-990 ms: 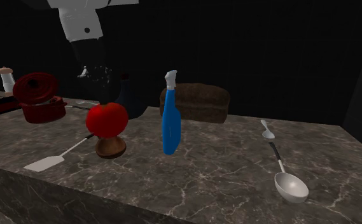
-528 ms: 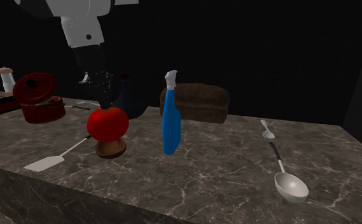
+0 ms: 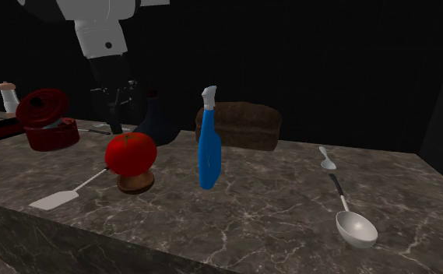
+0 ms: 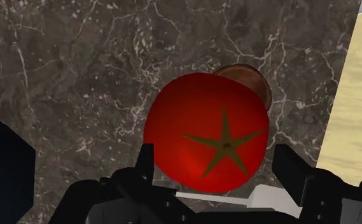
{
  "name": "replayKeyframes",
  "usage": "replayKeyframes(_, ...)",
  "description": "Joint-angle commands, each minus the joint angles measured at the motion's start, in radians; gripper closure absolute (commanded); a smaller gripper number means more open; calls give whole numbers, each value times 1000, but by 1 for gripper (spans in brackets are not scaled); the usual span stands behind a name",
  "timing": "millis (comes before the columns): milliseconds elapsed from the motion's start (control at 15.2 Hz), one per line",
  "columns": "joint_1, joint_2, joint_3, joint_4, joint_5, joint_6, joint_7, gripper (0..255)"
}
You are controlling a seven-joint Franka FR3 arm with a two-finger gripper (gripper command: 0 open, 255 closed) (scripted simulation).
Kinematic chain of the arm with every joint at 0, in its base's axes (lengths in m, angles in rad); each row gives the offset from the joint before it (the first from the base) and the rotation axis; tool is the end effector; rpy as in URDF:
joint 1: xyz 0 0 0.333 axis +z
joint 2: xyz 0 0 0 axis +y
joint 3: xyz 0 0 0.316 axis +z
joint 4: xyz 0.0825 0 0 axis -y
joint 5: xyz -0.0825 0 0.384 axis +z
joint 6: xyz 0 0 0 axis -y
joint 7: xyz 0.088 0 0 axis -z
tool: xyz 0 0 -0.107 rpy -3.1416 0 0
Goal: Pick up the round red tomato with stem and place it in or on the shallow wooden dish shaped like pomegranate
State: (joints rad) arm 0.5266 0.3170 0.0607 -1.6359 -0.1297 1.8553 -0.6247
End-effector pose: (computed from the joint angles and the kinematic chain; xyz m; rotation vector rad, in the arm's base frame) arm 0.5415 0.3439 0.4266 2.4601 1.7794 -0.1499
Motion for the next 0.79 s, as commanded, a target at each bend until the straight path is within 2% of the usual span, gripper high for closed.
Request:
replayKeyframes(0,0,0,0,0,0,0,0,0)
replayKeyframes(264,8,-2,4,123,4,-126,-4,0)
replayKeyframes(726,8,-2,4,123,4,-126,-4,0)
